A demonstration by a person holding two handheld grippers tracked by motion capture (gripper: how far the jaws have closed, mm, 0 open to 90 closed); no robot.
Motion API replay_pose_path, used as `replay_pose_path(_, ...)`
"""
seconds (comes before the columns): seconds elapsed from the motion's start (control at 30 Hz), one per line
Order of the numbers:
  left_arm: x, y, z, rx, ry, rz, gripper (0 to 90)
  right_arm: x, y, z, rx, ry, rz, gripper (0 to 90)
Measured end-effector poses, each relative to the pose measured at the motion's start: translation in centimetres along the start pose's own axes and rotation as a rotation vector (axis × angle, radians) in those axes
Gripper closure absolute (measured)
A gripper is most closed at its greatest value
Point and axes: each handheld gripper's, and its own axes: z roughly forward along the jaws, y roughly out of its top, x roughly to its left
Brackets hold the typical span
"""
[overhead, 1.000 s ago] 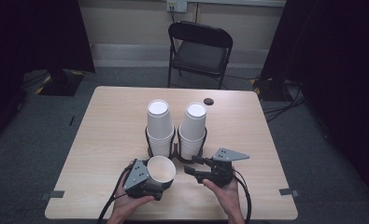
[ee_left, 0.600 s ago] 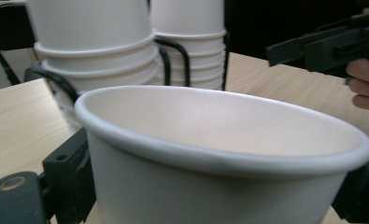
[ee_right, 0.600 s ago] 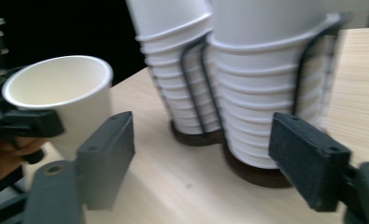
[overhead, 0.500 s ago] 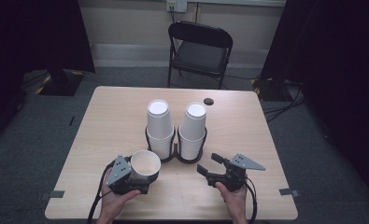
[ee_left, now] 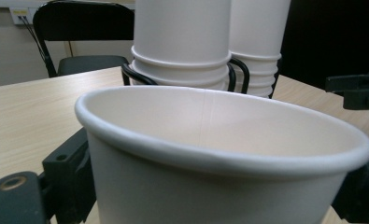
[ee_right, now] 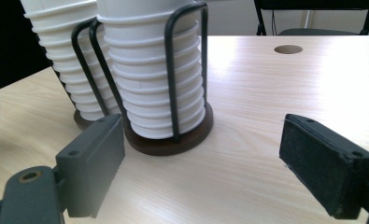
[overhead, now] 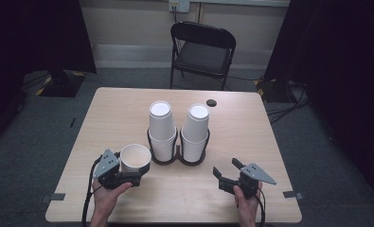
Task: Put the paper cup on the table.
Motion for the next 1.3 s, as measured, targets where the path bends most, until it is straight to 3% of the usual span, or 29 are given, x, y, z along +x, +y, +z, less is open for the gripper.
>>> replay_pose_path(0.23,1.7,0.7,0.1,-0.025,0.045,-0.046,9.2,-1.2,-1.0,0.0,0.006,-0.025,0.019,13.6)
replay_pose_path(0.3,1.8,1.0,0.2,-0.01,0.104,-0.035,9.2,-1.4,-1.1,0.0,0.009,-0.042,0.018,13.7)
replay_pose_path(0.37,2.2,1.2,0.2,-0.03,0.077,-0.055,9.1,-1.7,-1.2,0.0,0.003,-0.047,0.022,13.6)
replay_pose_path(0.47,2.6,1.3,0.6,-0.024,0.118,-0.045,9.1,-1.8,-1.3,0.0,0.0,-0.05,0.021,13.7)
replay_pose_path(0.77,4.6,1.8,2.2,-0.048,0.137,-0.076,8.9,-2.0,-2.0,0.3,-0.017,-0.072,0.0,13.9)
replay_pose_path(0.83,5.1,1.7,2.7,-0.066,0.118,-0.077,8.8,-2.0,-2.0,0.3,-0.022,-0.064,-0.007,13.8)
replay_pose_path(0.9,5.3,1.5,3.2,-0.057,0.143,-0.066,8.7,-2.0,-2.0,0.3,-0.022,-0.061,-0.004,13.8)
replay_pose_path(1.03,6.2,1.0,4.2,-0.051,0.153,-0.091,8.5,-2.0,-1.9,0.4,-0.009,-0.071,-0.006,13.8)
replay_pose_path(1.3,7.9,1.0,5.5,-0.034,0.163,-0.096,7.6,-1.9,-1.9,0.5,-0.005,-0.069,-0.013,13.8)
